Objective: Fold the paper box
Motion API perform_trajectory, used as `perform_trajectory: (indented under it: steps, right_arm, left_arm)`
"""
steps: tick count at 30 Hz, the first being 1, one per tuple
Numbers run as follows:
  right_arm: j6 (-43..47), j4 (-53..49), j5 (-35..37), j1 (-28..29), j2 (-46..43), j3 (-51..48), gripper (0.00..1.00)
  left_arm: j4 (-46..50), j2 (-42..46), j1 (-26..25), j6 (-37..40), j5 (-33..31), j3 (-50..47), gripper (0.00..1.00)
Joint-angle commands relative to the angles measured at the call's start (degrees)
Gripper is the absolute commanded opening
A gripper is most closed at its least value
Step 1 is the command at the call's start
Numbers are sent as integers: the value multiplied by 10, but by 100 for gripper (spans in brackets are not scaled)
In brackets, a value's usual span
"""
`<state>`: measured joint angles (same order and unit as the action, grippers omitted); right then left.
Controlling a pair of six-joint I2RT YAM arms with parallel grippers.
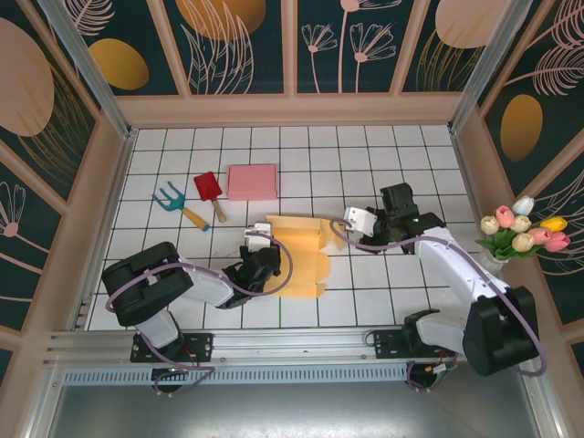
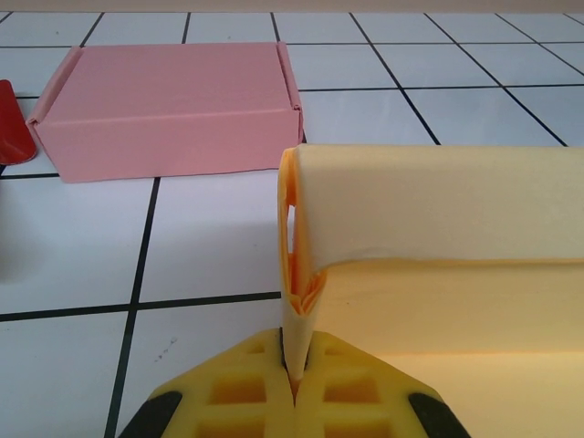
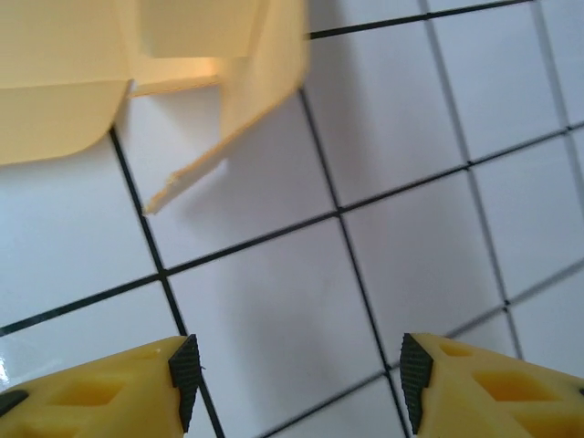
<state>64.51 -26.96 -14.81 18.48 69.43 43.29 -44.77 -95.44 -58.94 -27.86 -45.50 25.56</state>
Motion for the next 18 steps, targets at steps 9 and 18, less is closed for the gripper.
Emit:
perform_trajectory:
  steps: [9, 18]
  right_arm:
    - [42, 99, -69, 10, 50, -15, 61]
    - [18, 132, -82, 53, 54, -24, 61]
  left_arm:
    - [-15, -24, -4, 11, 5, 23, 0]
    - [-17, -24, -4, 6, 12, 25, 0]
